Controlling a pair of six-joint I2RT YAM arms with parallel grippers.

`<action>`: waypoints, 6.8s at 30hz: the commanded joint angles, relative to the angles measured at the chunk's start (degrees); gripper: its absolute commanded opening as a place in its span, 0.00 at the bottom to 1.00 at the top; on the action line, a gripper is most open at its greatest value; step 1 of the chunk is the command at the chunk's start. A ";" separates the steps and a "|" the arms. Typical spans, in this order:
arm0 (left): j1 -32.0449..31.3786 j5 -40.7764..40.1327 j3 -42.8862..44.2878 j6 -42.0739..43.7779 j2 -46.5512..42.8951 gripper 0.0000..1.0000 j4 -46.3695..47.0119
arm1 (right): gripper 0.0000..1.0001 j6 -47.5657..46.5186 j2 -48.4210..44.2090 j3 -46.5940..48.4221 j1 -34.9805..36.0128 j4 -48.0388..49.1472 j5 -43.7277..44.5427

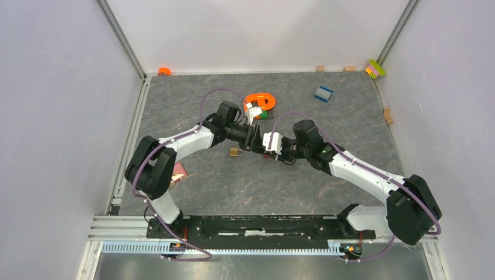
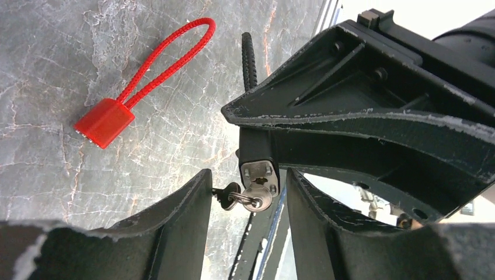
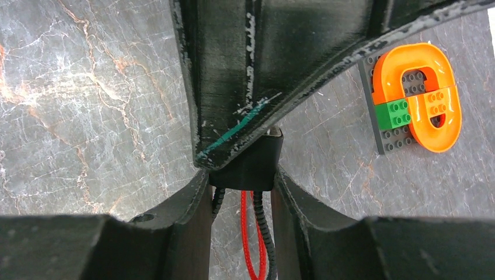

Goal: Unlock with the key
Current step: Unlock the lock.

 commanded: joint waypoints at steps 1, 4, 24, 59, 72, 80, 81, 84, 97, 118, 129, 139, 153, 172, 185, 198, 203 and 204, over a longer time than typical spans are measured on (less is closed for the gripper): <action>-0.03 0.57 2.79 -7.97 0.90 0.56 2.77 | 0.00 0.87 -0.66 0.22 0.63 3.18 1.90; -0.03 -0.09 3.38 -10.33 1.80 0.56 2.88 | 0.00 0.86 -0.37 0.31 0.90 3.11 2.34; -2.31 -1.27 5.19 -13.94 4.67 0.17 3.89 | 0.00 1.22 0.86 0.74 1.47 2.77 4.54; 0.45 1.21 -3.29 -23.09 1.36 0.02 20.79 | 0.00 0.25 -1.24 -2.83 -1.04 2.71 2.18; 3.57 -7.78 -8.12 -24.44 -2.20 0.02 21.76 | 0.04 1.71 -0.34 -1.99 -1.05 1.77 1.63; 5.97 -14.18 -9.31 -21.64 -5.55 0.02 18.65 | 0.18 -3.03 -0.60 -1.48 -1.03 -2.95 -4.49; 6.33 -14.69 -9.31 -21.18 -5.80 0.02 17.96 | 0.19 -3.95 -0.45 -1.25 -1.09 -4.30 -5.43; 6.95 -15.82 -9.09 -20.15 -6.34 0.02 16.65 | 0.25 -5.95 0.00 -0.52 -1.11 -6.76 -6.82; 7.87 -17.63 -8.79 -17.94 -7.18 0.02 14.62 | 0.47 -7.10 -0.77 -0.26 -1.06 -9.77 -7.75; 7.26 -4.91 -8.88 -19.65 -4.90 0.02 20.78 | 0.48 -1.79 6.83 9.80 -2.44 -2.96 -0.11; 5.69 -1.46 -9.30 -21.98 -5.07 0.02 25.12 | 0.31 -1.94 11.22 10.94 -1.28 -0.58 -0.41; 5.60 -9.60 -10.08 -25.36 -3.79 0.02 24.16 | 0.00 -3.47 8.75 7.97 3.55 2.79 -4.49; 6.31 -18.69 -9.82 -18.67 -3.25 0.02 14.63 | 0.00 -6.06 6.19 6.51 6.04 0.44 -1.08; 11.78 -18.59 -11.84 -17.77 -6.56 0.02 15.14 | 0.00 1.15 5.69 6.05 -1.61 0.22 12.00; 13.26 -8.00 -10.69 -18.63 -5.16 0.15 23.92 | 0.00 -0.73 5.12 6.11 -3.95 1.20 6.43; 12.81 6.89 -2.66 -10.85 -2.54 0.76 26.45 | 0.00 -9.14 2.07 3.11 -1.48 1.43 3.14; 11.28 8.47 0.43 -11.09 -1.42 0.82 21.42 | 0.00 -9.97 1.39 1.99 1.26 2.40 5.10; 10.69 9.01 0.92 -10.64 -1.02 0.82 19.66 | 0.00 -10.01 1.27 1.97 1.66 2.46 5.45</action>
